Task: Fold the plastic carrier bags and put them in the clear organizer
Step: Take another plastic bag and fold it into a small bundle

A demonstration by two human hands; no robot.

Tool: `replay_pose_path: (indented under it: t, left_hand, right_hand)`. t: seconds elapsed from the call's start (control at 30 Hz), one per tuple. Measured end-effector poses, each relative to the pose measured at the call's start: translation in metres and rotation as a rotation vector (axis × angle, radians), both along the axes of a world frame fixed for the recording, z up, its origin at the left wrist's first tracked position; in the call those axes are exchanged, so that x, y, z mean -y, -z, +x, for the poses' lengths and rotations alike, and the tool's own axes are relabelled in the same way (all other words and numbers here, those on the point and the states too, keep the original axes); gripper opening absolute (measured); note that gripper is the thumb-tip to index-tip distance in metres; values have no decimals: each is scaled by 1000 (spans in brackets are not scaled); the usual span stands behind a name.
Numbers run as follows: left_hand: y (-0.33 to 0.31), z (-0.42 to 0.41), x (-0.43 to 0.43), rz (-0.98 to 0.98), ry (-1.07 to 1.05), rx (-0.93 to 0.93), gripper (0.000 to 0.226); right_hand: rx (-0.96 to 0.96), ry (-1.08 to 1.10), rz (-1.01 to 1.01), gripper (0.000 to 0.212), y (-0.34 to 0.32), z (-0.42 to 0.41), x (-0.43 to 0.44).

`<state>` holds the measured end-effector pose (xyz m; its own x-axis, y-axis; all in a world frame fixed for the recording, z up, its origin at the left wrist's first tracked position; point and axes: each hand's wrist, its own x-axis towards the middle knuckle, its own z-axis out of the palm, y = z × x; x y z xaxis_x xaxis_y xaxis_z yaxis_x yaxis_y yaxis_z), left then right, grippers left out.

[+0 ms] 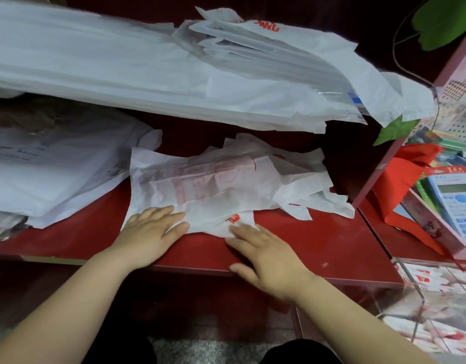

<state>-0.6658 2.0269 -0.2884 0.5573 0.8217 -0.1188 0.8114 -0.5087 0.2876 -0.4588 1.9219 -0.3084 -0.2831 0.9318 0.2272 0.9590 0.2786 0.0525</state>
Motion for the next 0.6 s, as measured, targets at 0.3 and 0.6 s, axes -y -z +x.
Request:
replay_pose_path:
  t: [0.3,0.6]
  left_hand:
    - [3,1,14,-48,82,144,54]
    - [10,51,47,156,0,370,52]
  right_hand:
    - [37,558,-234,84,-19,91,-20]
    - [-158,615,530,37,-18,84,-7]
